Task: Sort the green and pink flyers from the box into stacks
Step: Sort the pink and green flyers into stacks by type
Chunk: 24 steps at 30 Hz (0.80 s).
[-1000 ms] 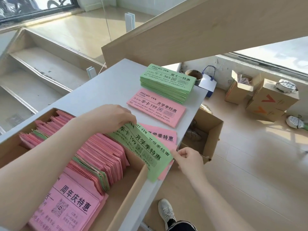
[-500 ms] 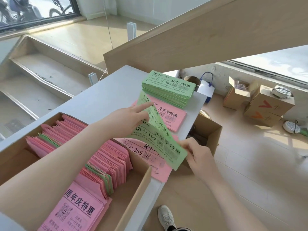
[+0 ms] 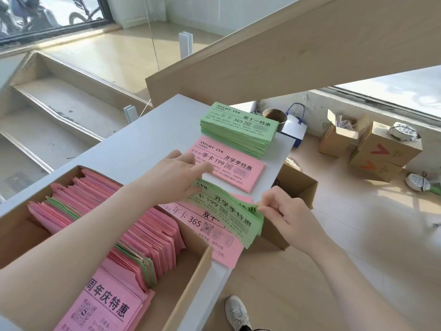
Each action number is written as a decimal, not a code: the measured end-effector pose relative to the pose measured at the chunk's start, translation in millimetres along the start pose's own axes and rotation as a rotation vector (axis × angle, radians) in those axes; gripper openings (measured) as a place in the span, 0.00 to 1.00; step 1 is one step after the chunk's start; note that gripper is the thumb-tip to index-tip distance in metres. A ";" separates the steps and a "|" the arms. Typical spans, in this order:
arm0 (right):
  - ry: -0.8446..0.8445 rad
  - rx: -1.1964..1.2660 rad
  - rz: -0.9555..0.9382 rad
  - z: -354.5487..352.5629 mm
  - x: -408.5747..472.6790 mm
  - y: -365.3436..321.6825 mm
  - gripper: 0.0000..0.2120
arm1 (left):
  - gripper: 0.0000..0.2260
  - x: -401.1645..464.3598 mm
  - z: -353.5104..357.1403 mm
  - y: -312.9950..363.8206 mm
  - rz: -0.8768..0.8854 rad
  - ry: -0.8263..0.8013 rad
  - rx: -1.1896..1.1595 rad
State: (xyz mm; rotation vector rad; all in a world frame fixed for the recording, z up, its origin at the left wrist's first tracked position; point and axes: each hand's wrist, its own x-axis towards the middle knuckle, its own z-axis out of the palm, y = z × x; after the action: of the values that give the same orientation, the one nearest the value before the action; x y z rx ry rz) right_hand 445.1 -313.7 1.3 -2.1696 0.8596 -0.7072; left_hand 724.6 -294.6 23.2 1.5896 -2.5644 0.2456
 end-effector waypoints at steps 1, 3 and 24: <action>-0.002 0.112 0.069 2.1 -1.5 0.0 0.07 | 0.18 -0.5 3.5 -1.5 0.010 0.045 0.028; -0.066 0.341 0.169 9.3 -6.6 0.8 0.17 | 0.10 -1.4 5.4 -1.9 0.047 0.079 0.041; 0.077 0.336 0.246 60.4 -0.8 10.0 0.25 | 0.10 -1.6 -17.9 -16.7 -0.467 -0.342 -0.483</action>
State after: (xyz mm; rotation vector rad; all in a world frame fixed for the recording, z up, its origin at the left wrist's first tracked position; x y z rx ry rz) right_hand 482.1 -294.7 -43.5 -1.7160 0.9523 -0.7539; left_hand 740.4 -297.0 41.7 2.0670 -2.1124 -0.6835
